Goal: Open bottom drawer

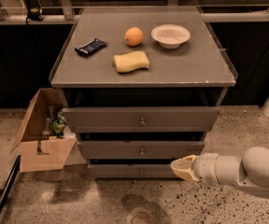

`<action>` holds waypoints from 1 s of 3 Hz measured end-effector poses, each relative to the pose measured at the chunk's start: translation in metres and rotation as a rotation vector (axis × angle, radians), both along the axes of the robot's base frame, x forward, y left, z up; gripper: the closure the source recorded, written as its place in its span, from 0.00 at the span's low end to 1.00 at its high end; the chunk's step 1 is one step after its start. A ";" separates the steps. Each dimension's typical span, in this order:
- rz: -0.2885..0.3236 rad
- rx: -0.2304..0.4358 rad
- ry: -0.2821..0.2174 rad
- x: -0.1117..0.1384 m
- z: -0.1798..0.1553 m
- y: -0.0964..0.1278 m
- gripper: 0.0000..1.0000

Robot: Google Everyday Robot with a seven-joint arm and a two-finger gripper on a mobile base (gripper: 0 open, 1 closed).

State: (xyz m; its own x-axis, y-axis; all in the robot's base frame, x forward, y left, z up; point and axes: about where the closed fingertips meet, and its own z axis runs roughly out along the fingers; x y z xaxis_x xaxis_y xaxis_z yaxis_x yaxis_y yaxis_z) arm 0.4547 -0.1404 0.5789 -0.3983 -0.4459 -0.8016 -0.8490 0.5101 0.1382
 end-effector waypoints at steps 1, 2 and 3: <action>-0.085 0.024 -0.027 0.001 -0.040 0.003 1.00; -0.165 0.015 -0.053 0.016 -0.089 0.002 1.00; -0.190 0.025 -0.043 0.036 -0.145 0.011 1.00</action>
Offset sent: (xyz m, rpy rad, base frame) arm 0.0356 -0.0019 -0.1539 0.0006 -0.0823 -0.2699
